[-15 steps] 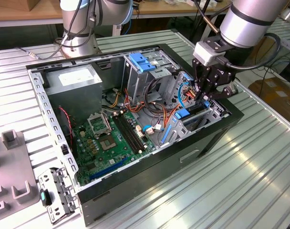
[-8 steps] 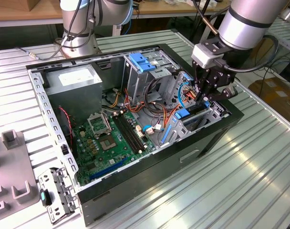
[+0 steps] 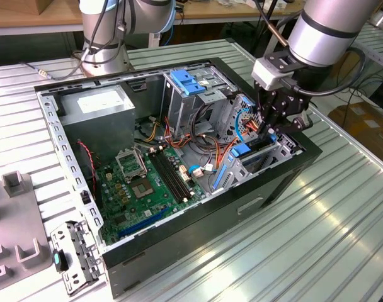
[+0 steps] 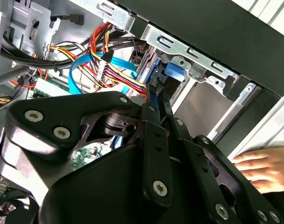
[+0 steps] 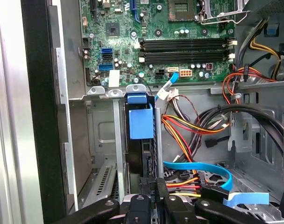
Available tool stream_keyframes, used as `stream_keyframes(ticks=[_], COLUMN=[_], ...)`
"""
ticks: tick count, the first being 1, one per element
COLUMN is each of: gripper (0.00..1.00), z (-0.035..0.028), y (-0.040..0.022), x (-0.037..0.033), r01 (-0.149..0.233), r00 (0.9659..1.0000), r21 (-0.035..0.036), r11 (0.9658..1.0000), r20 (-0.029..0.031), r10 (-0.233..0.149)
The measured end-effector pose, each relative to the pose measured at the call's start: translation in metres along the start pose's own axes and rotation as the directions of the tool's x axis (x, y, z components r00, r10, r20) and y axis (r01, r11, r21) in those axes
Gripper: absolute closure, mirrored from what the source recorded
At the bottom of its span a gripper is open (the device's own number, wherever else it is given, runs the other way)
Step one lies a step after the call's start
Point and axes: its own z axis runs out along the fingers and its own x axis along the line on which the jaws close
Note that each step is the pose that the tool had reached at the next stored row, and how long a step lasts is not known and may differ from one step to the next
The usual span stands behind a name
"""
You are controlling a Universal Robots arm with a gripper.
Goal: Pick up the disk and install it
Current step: 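Insert the first disk wire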
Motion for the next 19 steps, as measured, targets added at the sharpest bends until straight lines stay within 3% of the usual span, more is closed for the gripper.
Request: stream_keyframes(ticks=[19], gripper=[0.83], z=[0.0072], y=[0.0016], x=[0.0003], r01=[0.002], r00=[1.0], r21=[-0.0006], r11=[1.0], r20=[0.0], r10=[-0.002])
